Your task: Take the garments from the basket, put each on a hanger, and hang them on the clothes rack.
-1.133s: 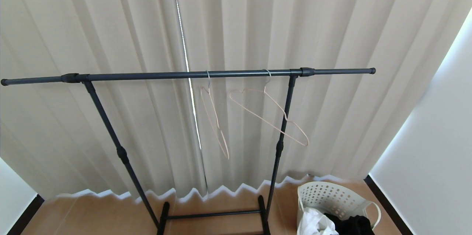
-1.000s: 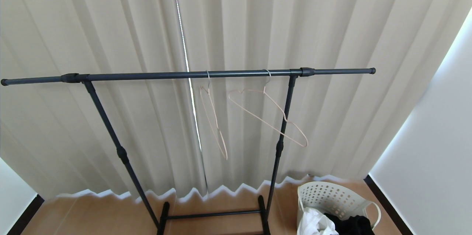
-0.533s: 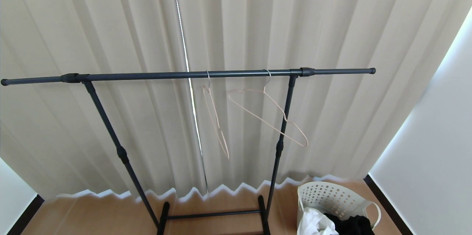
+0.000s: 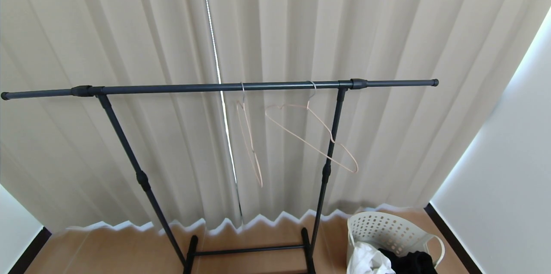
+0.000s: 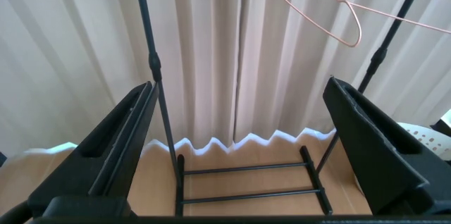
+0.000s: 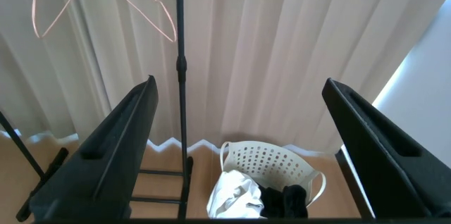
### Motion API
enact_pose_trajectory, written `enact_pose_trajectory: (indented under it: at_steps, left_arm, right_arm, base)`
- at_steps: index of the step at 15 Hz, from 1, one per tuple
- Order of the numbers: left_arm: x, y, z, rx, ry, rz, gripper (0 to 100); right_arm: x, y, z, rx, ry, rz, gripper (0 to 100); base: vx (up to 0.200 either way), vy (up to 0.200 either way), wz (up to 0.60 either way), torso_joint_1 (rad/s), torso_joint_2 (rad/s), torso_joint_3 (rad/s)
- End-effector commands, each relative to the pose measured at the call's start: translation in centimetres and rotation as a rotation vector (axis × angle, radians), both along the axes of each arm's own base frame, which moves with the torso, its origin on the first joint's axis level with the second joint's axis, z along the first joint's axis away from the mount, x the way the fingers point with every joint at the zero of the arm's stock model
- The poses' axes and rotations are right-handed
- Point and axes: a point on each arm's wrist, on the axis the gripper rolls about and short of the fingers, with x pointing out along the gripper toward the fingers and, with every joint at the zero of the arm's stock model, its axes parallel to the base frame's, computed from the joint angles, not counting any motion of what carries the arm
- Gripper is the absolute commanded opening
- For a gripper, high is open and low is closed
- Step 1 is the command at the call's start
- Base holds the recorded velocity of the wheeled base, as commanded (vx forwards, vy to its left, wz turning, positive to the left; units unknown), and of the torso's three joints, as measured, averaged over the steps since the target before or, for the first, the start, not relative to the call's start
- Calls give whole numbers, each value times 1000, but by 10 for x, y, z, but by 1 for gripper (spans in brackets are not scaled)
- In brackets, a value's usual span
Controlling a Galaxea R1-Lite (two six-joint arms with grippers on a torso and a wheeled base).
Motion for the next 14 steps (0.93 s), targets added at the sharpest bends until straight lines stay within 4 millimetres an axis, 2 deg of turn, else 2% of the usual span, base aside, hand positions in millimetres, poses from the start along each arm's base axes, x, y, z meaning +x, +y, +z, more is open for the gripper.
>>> enact_pose_trajectory:
  at_steps: [1,5,14]
  left_arm:
    - [0,0,0,0,1,0,100]
    - [0,0,0,0,0,-1,100]
    - [0,0,0,-3,0,-1,100]
  right_arm:
    - [0,0,0,-4,1,1,100]
    - [0,0,0,-2,1,1,100]
    - [0,0,0,-2,1,1,100]
  base:
    - [0,0,0,0,0,0]
    - [0,0,0,0,0,0]
    - [0,0,0,-135,313,166]
